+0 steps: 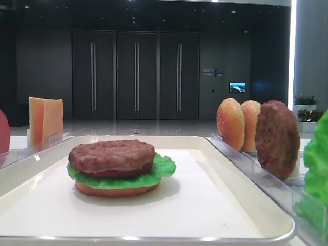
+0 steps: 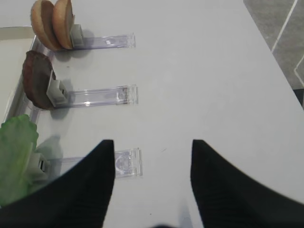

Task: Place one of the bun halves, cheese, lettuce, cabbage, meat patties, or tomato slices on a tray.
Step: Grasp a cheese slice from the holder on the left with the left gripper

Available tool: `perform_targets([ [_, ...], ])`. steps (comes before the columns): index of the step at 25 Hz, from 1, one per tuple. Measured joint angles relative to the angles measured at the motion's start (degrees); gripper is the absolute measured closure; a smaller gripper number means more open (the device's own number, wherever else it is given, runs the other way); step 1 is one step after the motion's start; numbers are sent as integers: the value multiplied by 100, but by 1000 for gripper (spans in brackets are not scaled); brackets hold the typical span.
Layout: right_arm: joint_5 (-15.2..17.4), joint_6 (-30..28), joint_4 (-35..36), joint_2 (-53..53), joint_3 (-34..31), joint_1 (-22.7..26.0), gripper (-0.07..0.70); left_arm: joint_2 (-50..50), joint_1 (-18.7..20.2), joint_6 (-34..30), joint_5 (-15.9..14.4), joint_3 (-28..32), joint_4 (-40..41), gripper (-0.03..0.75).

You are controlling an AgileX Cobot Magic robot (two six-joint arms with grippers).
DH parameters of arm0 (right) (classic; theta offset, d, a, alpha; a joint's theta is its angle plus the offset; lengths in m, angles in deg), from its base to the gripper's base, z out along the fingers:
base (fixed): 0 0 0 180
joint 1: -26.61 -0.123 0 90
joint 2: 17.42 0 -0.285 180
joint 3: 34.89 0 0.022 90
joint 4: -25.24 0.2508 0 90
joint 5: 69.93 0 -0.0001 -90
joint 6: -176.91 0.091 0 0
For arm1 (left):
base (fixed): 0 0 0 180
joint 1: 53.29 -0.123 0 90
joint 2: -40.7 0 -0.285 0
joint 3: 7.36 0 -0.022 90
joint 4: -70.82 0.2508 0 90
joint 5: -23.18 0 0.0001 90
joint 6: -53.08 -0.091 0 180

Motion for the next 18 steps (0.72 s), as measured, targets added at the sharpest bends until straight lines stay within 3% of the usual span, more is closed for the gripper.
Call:
perform_targets([
  [4, 0, 0, 0, 0, 0, 0, 281, 1274, 99, -145, -537, -1589, -158, 384],
  [8, 0, 0, 0, 0, 0, 0, 282, 2031, 500, 16, -647, -2809, -179, 384],
  [13, 0, 0, 2, 0, 0, 0, 282, 2241, 1075, 629, -683, -3133, -249, 386],
  [18, -5, 0, 2, 0, 0, 0, 282, 2263, 1246, 926, -718, -3131, -280, 390],
])
